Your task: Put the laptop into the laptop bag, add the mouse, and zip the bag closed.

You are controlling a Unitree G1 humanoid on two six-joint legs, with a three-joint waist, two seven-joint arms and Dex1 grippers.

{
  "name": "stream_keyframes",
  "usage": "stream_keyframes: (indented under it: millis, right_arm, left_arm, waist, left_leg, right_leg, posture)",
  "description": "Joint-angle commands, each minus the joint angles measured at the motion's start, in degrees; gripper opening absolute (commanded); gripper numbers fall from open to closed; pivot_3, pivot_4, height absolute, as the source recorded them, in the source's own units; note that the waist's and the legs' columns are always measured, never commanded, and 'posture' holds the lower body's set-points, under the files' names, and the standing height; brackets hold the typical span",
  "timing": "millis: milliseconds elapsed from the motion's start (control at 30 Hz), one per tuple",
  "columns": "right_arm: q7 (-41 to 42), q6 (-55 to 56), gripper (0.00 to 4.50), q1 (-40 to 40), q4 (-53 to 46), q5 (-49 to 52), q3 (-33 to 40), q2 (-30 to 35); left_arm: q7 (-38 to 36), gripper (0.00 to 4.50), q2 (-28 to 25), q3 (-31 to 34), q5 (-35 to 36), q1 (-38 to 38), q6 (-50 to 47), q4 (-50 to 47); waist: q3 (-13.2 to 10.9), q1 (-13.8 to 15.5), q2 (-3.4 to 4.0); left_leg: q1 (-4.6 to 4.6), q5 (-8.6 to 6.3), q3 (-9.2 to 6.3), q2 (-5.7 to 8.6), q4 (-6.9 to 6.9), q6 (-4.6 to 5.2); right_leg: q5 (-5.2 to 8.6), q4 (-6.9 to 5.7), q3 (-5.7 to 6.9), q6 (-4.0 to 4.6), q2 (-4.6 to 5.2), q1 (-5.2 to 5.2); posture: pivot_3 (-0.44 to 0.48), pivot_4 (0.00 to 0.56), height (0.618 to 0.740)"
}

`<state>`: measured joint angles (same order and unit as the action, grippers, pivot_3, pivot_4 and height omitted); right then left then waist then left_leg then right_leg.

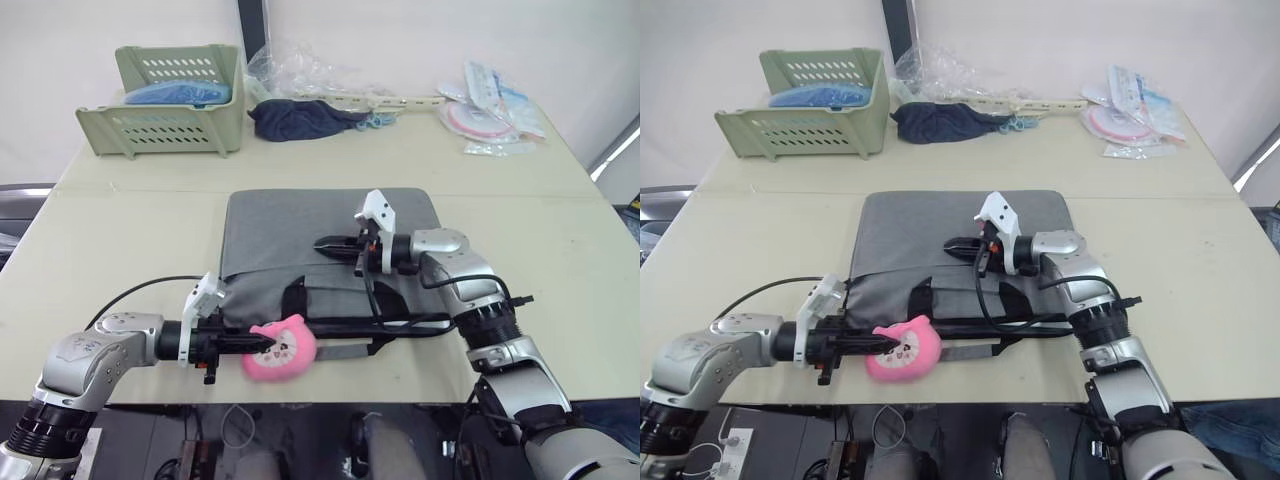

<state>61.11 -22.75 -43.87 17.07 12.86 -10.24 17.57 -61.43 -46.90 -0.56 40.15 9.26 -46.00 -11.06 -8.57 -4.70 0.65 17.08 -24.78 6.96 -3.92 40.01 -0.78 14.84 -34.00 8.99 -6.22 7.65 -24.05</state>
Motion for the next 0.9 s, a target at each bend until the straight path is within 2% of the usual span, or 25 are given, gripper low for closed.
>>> stream_keyframes:
  millis: [33,200,333,467,567,600,667,700,733,900]
  right_arm:
    - [0.26,-1.59,0.0,0.14,-0.99,0.2,-0.33,1.0]
    - [1.81,-0.78,0.0,-0.24,-0.77,0.33,0.23,3.18]
    - [2.39,0.0,1.29,-2.15,0.64,2.78,1.87,1.6]
    - [6.64,1.94,3.09,-4.53,3.84,3.35,0.31,0.3]
    - [6.5,6.25,4.38,-5.89,8.01,1.09,-0.69,-0.81]
    - [7.19,6.78,4.48,-6.06,9.1,0.98,-0.9,-0.97]
    - [7.83,7.78,4.48,-6.18,11.71,1.06,-0.84,-1.59]
    - [8.05,8.68,3.99,-6.11,13.18,1.05,-0.78,-2.0]
    - [8.17,9.42,3.7,-6.12,14.23,0.99,-0.7,-2.3]
    - [9.15,11.02,1.14,-6.28,14.92,1.58,0.02,-3.37]
  left_arm:
    - [-0.31,0.04,-1.58,1.14,-2.43,0.48,1.75,0.98]
    - [-0.96,0.04,-3.01,2.6,-1.61,-0.12,1.31,0.11]
    - [-1.15,0.0,-3.84,3.41,-1.22,-0.79,1.06,-0.46]
    - [-1.29,0.0,-4.64,4.55,0.06,-1.81,-0.15,-3.03]
    - [-1.21,0.0,-5.49,6.09,1.23,-3.06,-1.34,-4.95]
    - [-0.87,0.0,-5.58,6.72,1.67,-3.71,-1.92,-5.71]
    - [-0.1,0.0,-5.59,8.24,2.6,-5.7,-2.9,-7.7]
    - [0.45,0.0,-5.54,9.43,3.35,-7.25,-3.51,-9.16]
    - [0.85,0.0,-5.47,10.27,3.86,-8.32,-3.92,-10.17]
    - [2.52,0.0,-5.36,14.21,6.39,-12.05,-5.76,-13.62]
  waist:
    - [-0.01,-0.04,0.01]
    - [-0.15,0.04,0.13]
    - [-0.36,0.11,0.22]
    - [-0.56,0.04,0.34]
    - [-0.67,-0.42,0.4]
    - [-0.68,-0.43,0.4]
    - [-0.68,-0.42,0.41]
    - [-0.68,-0.53,0.39]
    - [-0.68,-0.64,0.39]
    - [-0.69,-0.76,0.38]
  left_leg:
    - [0.06,0.01,0.04,0.0,0.0,-0.01]
    - [0.19,0.02,0.1,0.01,0.0,-0.02]
    - [0.22,0.02,0.11,0.01,0.01,-0.01]
    - [0.28,0.03,0.13,0.01,0.0,-0.01]
    - [0.29,0.03,0.18,0.01,-0.03,-0.01]
    - [0.29,0.03,0.21,0.01,-0.03,-0.02]
    - [0.28,0.05,0.19,0.01,-0.04,-0.04]
    - [0.28,0.05,0.19,0.01,-0.04,-0.04]
    - [0.27,0.05,0.19,0.01,-0.04,-0.04]
    - [0.26,0.08,0.16,0.01,-0.01,-0.09]
  right_leg:
    - [0.0,-0.04,0.0,0.0,-0.01,-0.11]
    - [0.0,-0.08,-0.01,0.0,0.0,-0.28]
    - [0.0,-0.07,-0.02,0.0,0.0,-0.3]
    - [0.0,-0.09,-0.03,0.0,0.0,-0.4]
    - [0.0,-0.11,-0.03,-0.01,-0.02,-0.47]
    - [0.0,-0.11,-0.03,-0.01,-0.01,-0.48]
    - [0.0,-0.12,-0.03,-0.01,-0.01,-0.48]
    - [0.0,-0.12,-0.04,-0.01,-0.01,-0.48]
    - [0.0,-0.13,-0.04,-0.01,-0.01,-0.48]
    - [0.0,-0.18,-0.07,0.0,0.0,-0.46]
  posture:
    - [0.0,0.15,0.74]
    - [0.0,0.15,0.74]
    - [0.0,0.15,0.74]
    - [0.0,0.15,0.74]
    - [0.0,0.15,0.74]
    - [0.0,0.15,0.74]
    - [0.0,0.15,0.74]
    - [0.0,0.15,0.74]
    - [0.0,0.15,0.74]
    - [0.0,0.15,0.74]
